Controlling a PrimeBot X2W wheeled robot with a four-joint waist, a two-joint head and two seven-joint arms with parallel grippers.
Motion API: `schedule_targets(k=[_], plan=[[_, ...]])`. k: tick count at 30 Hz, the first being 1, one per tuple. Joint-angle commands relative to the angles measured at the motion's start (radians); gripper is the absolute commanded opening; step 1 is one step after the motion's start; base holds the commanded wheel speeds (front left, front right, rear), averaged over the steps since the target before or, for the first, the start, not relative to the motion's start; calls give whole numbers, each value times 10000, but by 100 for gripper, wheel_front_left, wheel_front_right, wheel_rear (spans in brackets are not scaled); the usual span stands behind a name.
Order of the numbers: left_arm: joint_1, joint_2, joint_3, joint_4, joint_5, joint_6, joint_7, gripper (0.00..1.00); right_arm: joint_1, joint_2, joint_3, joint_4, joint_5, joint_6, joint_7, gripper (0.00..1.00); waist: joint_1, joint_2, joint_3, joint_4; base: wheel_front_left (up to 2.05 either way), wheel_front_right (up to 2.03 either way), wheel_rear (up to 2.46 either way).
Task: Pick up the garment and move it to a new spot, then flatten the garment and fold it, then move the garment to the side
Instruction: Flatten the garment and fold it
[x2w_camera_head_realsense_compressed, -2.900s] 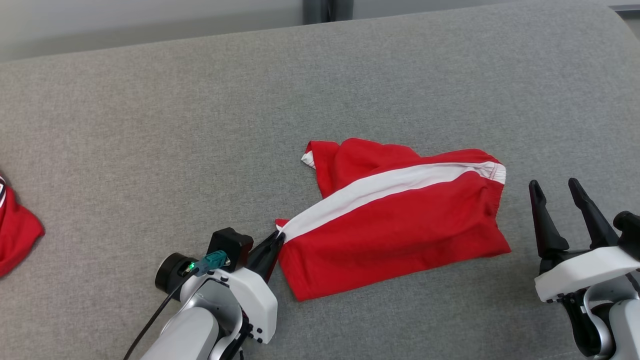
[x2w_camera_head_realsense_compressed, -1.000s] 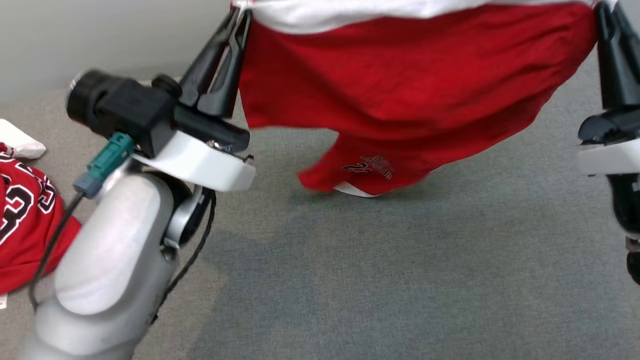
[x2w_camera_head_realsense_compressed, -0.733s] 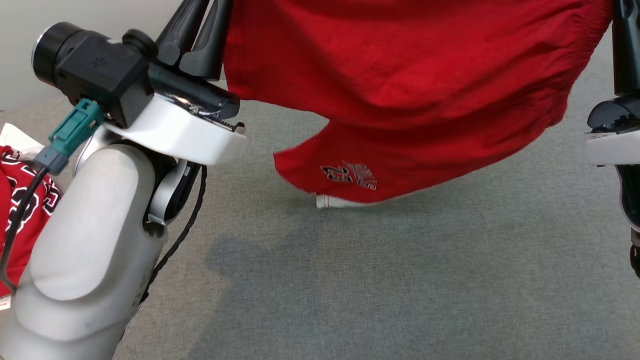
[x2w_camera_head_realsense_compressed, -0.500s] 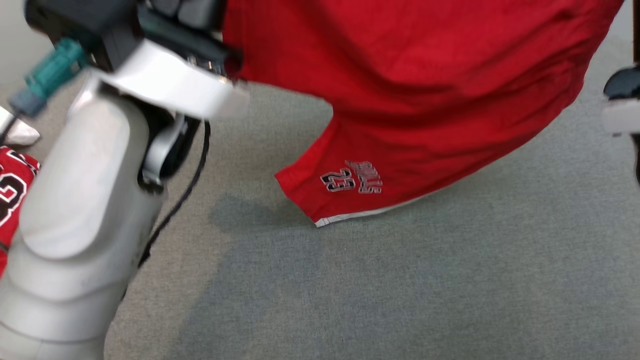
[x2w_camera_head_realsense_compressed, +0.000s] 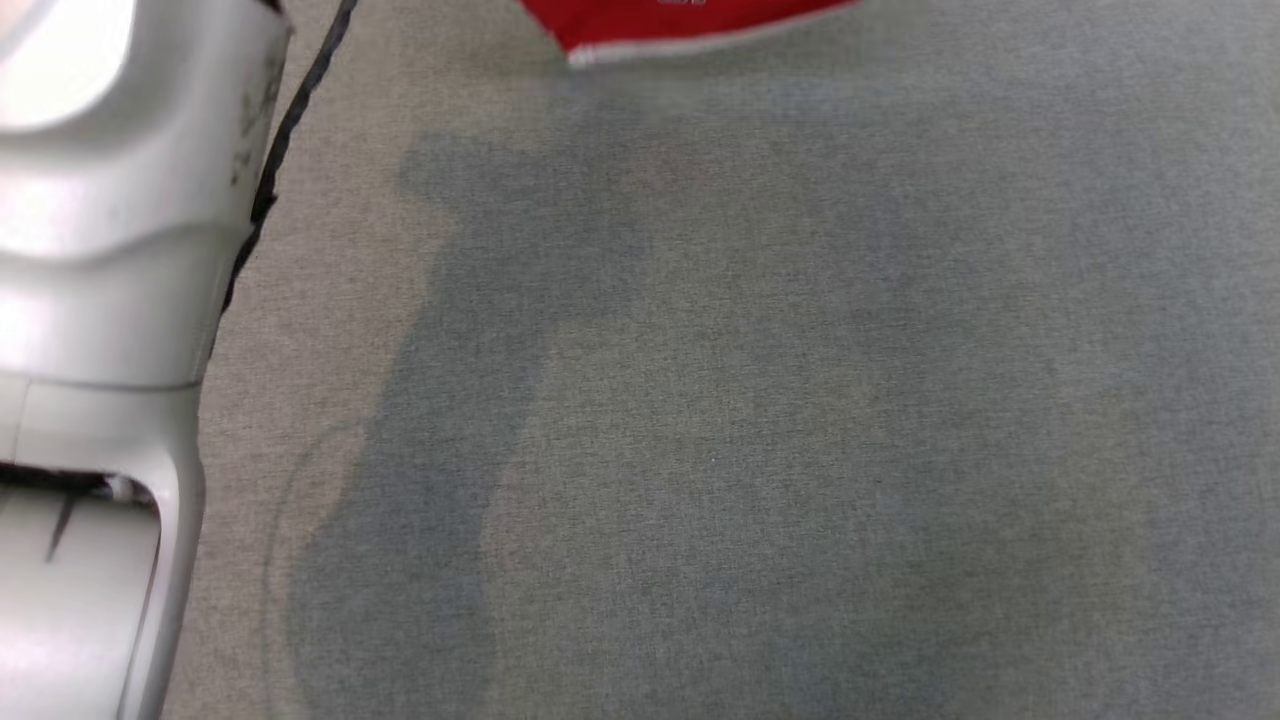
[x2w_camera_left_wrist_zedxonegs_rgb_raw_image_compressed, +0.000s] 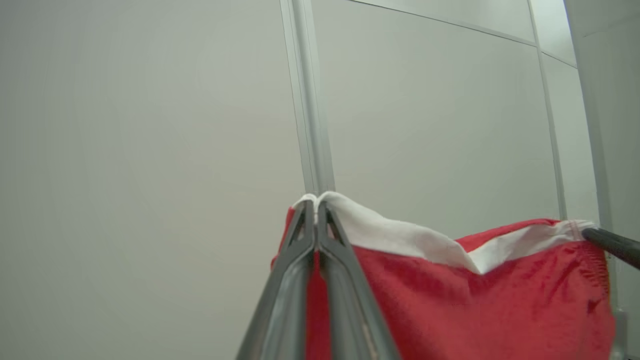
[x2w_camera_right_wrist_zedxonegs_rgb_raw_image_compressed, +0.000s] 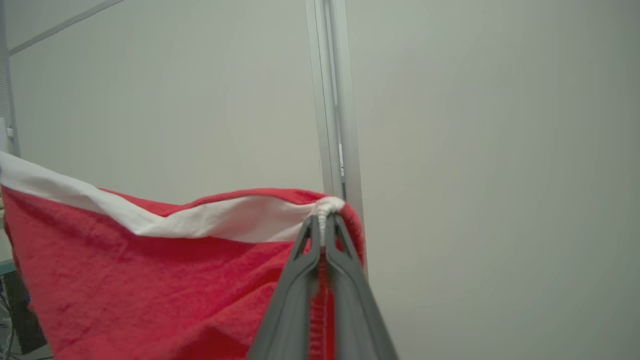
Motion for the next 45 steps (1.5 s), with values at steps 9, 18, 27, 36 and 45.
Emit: schedule_targets(k=[9,18,27,36,45], plan=[[-436,-512,-23,3776,-763,-66,-256,0,-1351,947,1298,3461,842,3,-210,0,-1,0,237,218,0,0,0],[473,-581,-546,5273,-2075,-156,-295,0,-1054,1386,2390,4964,1843,3,-265,0,-1,0,627,185,0,0,0],[2924,-569,-788,3288,-2080,463,-346,0,1633,626,2917,3371,1966,5,-329,0,-1,0,356,392,0,0,0],[7203,-571,-291,161,-523,638,-350,0,5783,720,1405,664,419,5,-330,0,-1,0,-585,384,0,0,0],[11205,-146,796,-3617,421,423,-349,0,9398,1295,288,-1638,-602,5,-327,0,-1,0,-1609,270,0,0,0]])
